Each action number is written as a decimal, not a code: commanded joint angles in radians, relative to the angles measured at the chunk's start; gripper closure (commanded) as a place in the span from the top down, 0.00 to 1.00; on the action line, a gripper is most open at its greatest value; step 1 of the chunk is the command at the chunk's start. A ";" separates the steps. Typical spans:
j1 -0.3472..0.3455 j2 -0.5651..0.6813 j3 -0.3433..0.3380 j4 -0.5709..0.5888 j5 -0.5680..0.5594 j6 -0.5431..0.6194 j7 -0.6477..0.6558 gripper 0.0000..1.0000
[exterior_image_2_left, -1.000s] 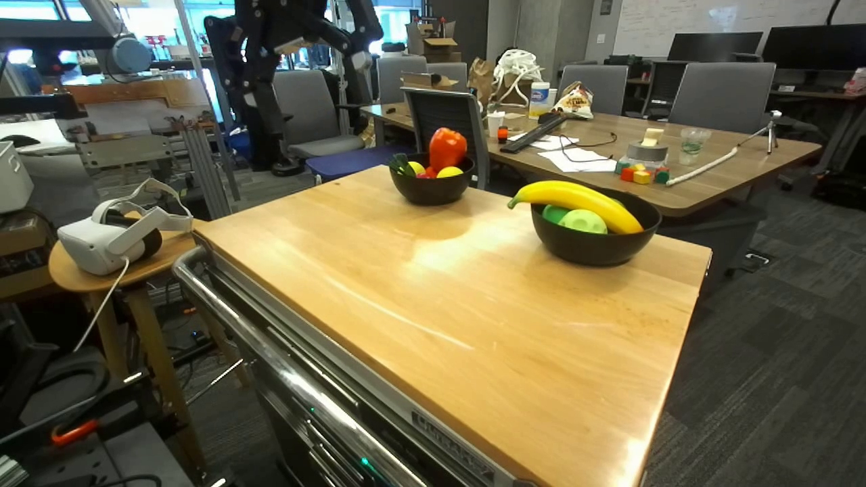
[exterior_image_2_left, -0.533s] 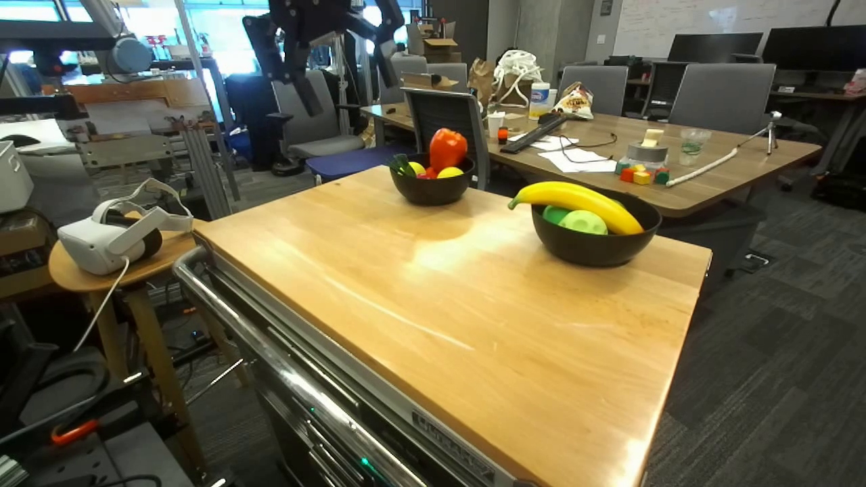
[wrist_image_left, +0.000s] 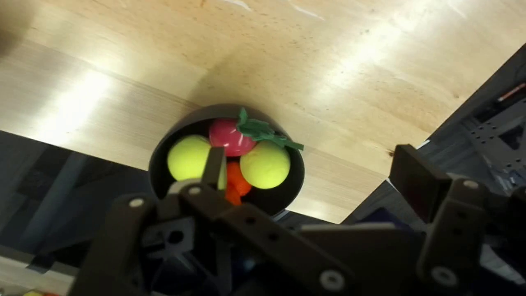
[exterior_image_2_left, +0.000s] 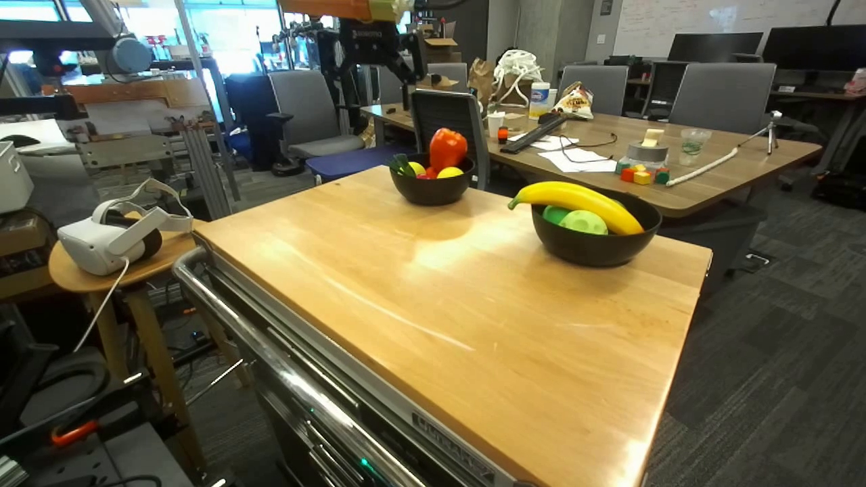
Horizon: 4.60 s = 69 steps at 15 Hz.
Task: Remove the fruits from the bowls
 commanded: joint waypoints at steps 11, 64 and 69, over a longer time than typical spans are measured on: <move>-0.045 0.240 0.091 0.184 -0.153 0.194 0.005 1.00; -0.215 0.615 0.132 0.595 -0.136 -0.259 0.016 0.04; -0.218 0.580 0.114 0.559 -0.156 -0.264 0.014 0.09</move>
